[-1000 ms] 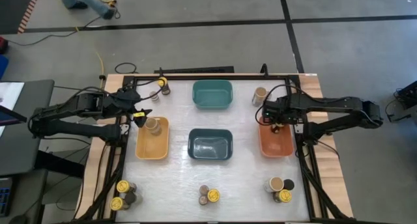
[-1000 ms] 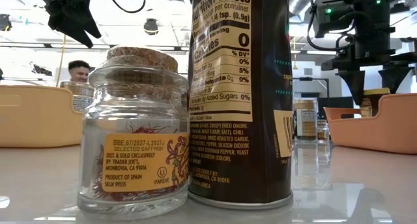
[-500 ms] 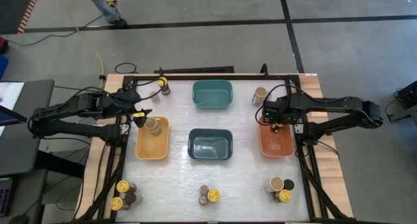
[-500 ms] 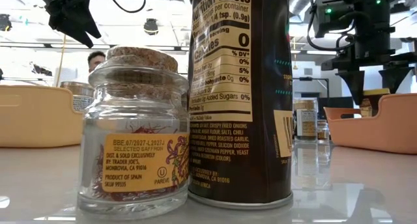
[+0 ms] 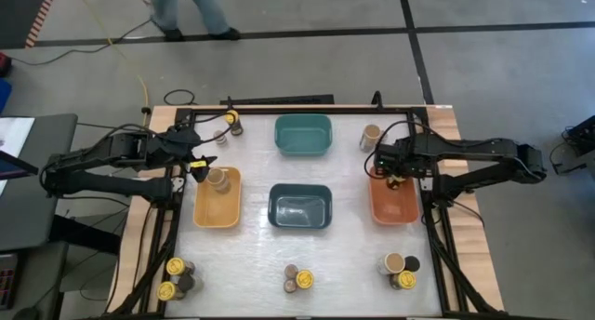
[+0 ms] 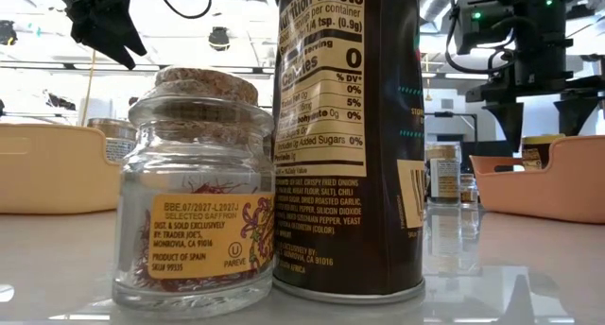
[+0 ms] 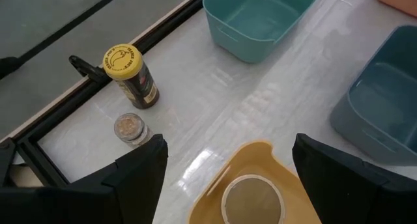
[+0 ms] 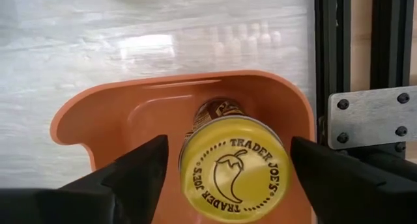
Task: Sort spices by type
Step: Put the yellow seasoning bottle into the orange bin
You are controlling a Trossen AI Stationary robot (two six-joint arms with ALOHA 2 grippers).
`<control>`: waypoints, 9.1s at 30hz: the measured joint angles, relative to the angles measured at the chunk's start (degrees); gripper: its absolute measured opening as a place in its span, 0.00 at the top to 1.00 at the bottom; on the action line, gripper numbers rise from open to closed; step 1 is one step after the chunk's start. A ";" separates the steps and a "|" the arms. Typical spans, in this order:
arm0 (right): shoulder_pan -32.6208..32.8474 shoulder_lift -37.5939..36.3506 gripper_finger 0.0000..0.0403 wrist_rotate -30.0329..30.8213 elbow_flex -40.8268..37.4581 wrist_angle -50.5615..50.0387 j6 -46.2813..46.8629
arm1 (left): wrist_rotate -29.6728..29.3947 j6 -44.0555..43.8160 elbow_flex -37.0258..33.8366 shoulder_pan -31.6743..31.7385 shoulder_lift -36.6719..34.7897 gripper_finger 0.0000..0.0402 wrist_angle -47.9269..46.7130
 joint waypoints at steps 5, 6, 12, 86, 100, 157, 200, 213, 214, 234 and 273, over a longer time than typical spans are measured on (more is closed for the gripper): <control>0.73 -1.40 0.10 -0.16 1.21 -0.10 1.75 | 0.01 0.00 0.00 0.00 0.02 0.21 0.01; 1.09 -1.76 0.10 -0.16 1.83 -0.10 1.79 | 0.00 0.00 0.00 0.00 0.02 0.21 0.02; 4.13 -4.12 0.10 -0.16 5.49 -0.06 2.34 | 0.00 -0.02 0.00 0.01 0.02 0.21 0.02; 79.66 34.06 0.17 -12.79 40.54 -1.62 54.12 | -0.31 -10.01 0.00 0.02 0.01 0.21 -0.01; 76.84 39.49 0.17 -11.57 40.39 -1.62 53.12 | -0.31 -9.90 0.00 0.02 0.02 0.21 -0.02; 77.45 41.65 0.66 -9.45 52.14 -14.24 51.75 | -0.28 -9.96 0.00 0.00 0.02 0.21 -0.07; 76.76 41.71 0.24 -11.37 26.20 22.59 51.87 | -0.46 -11.69 0.00 0.00 0.13 0.21 -0.14; 76.96 41.51 0.55 -12.76 24.76 28.09 51.67 | -0.44 -11.67 0.00 0.00 0.13 0.21 -1.01; 77.05 41.61 0.55 -12.76 25.21 27.88 51.67 | -0.44 -11.69 0.00 0.00 0.13 0.21 -1.36; 81.83 41.64 0.55 14.06 51.98 -7.08 50.48 | -0.42 -11.67 0.00 0.00 0.13 0.21 -1.59; 61.48 41.71 0.55 41.64 24.10 13.61 30.47 | -0.39 -9.21 0.00 0.00 0.10 0.21 -1.62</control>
